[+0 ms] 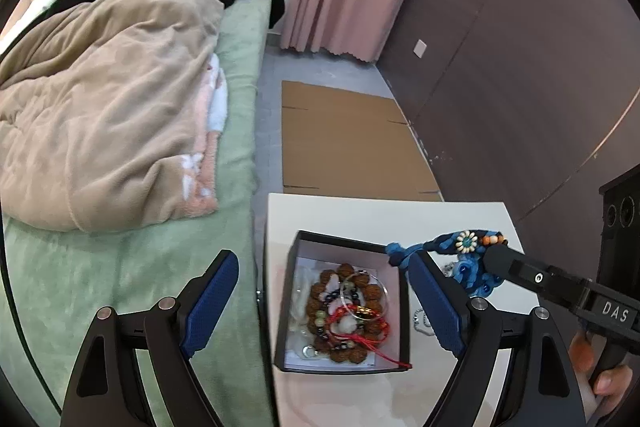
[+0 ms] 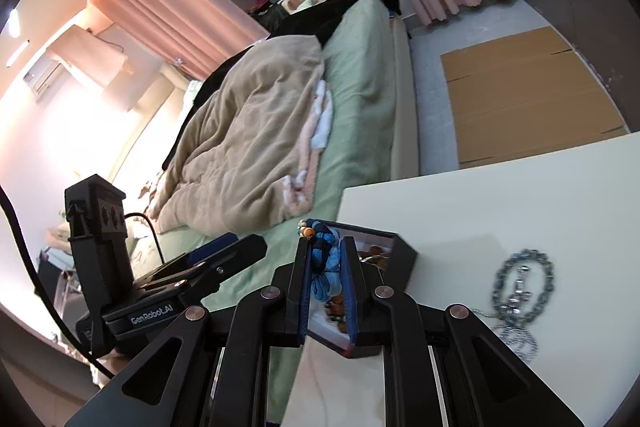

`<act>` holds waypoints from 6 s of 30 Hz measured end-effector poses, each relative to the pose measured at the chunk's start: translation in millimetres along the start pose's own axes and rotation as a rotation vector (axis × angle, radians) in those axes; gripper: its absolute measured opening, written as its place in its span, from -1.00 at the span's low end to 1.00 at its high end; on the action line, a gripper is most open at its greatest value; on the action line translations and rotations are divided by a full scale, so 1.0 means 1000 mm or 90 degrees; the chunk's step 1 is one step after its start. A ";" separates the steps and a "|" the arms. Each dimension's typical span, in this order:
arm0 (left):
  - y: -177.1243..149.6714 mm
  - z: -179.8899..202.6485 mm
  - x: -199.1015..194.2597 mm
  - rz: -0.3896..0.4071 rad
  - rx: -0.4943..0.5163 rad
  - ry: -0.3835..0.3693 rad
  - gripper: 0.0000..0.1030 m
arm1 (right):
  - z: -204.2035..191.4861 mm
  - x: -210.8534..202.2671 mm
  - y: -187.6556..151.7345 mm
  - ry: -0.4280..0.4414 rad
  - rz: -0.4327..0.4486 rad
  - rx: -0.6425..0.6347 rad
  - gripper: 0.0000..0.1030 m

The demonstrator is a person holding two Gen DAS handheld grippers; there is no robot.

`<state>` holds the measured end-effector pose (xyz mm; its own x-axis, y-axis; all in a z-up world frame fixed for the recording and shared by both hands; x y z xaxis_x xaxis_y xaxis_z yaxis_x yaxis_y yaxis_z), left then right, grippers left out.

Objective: Organize jewelry
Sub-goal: 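Carry the hoop and blue bracelet over the black box and open both tools, then move the left tool to the green bead bracelet and grasp it, then carry the green bracelet to the box with the left tool while the right tool grasps the silver chain pendant, then open the left tool over the box while the right tool lifts the silver chain necklace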

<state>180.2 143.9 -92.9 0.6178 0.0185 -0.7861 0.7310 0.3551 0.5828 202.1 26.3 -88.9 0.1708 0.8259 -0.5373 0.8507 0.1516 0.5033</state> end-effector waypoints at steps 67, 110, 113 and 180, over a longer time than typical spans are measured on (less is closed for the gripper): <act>-0.062 0.167 0.112 -0.166 0.171 0.005 -0.46 | 0.185 -0.132 -0.026 -0.187 -0.011 0.150 0.65; -0.030 0.151 0.029 -0.069 0.126 -0.097 -0.82 | 0.149 -0.089 -0.028 -0.200 -0.049 0.129 0.65; -0.026 0.139 0.024 -0.063 0.115 -0.095 -0.82 | 0.147 -0.075 -0.031 -0.205 -0.067 0.126 0.57; 0.013 0.007 -0.045 0.059 0.006 -0.091 0.86 | -0.075 -0.114 0.076 -0.280 0.100 -0.140 -0.61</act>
<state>164.3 140.9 -48.4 0.7175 -0.0817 -0.6918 0.6707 0.3492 0.6544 210.4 -15.7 61.2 0.5211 0.5481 -0.6543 0.6817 0.1940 0.7054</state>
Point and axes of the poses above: each gripper's, at about its wrist camera, not at the fingertips, and x roughly the way its jaws point, z to its right, y to its top, the point moved 9 cm from there along x, roughly the way its jaws point, and after that the axes turned 5 degrees about y, right-handed, at the moved point
